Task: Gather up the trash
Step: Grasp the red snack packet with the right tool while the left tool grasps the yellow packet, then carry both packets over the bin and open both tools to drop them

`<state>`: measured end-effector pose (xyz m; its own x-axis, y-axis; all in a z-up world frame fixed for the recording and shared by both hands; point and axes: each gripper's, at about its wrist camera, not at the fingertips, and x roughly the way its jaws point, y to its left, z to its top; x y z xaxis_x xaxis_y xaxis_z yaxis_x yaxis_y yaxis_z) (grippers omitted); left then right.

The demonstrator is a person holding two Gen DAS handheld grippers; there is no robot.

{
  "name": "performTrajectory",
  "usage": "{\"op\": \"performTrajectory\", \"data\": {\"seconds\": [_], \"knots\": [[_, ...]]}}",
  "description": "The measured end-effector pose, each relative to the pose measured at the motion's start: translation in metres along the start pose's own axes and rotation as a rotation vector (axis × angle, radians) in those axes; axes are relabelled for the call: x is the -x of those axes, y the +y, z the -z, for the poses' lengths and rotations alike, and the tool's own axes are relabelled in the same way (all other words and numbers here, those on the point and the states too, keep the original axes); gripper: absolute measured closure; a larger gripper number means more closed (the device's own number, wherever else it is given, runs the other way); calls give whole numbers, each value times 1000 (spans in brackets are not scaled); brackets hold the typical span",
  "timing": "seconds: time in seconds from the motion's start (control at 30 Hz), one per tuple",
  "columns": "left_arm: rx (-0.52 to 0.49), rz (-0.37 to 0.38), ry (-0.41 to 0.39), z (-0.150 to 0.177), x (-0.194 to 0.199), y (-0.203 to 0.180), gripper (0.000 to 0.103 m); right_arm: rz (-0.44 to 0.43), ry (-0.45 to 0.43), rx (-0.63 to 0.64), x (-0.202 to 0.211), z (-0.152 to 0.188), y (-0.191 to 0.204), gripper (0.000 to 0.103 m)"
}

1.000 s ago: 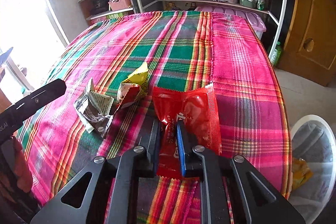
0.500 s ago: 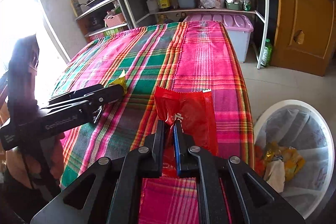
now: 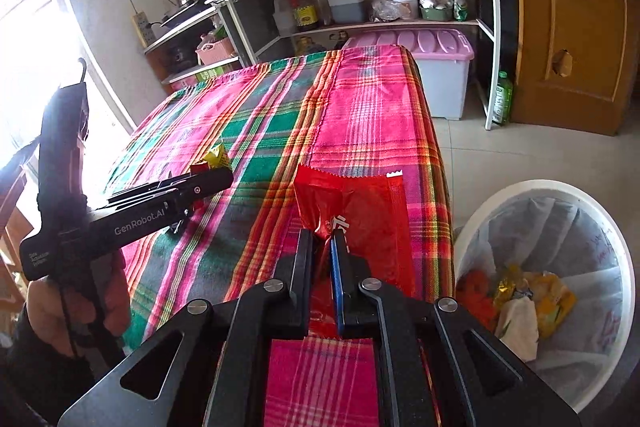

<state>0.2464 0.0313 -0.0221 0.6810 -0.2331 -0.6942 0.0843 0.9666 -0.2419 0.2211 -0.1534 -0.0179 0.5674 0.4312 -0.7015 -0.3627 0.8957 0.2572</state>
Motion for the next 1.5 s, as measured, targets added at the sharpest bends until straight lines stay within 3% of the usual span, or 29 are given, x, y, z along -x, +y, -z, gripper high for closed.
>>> {"op": "performTrajectory", "data": {"seconds": [0.37, 0.6, 0.97, 1.5], "knots": [[-34, 69, -75, 9, 49, -28, 71, 26, -47, -22, 32, 11, -10, 94], [-77, 119, -86, 12, 61, -59, 71, 59, -69, -60, 55, 21, -28, 94], [-157, 190, -54, 15, 46, -117, 71, 115, -105, -157, 84, 36, -78, 94], [-247, 283, 31, 23, -1, -195, 71, 175, -97, -275, 97, 59, -145, 94]]}}
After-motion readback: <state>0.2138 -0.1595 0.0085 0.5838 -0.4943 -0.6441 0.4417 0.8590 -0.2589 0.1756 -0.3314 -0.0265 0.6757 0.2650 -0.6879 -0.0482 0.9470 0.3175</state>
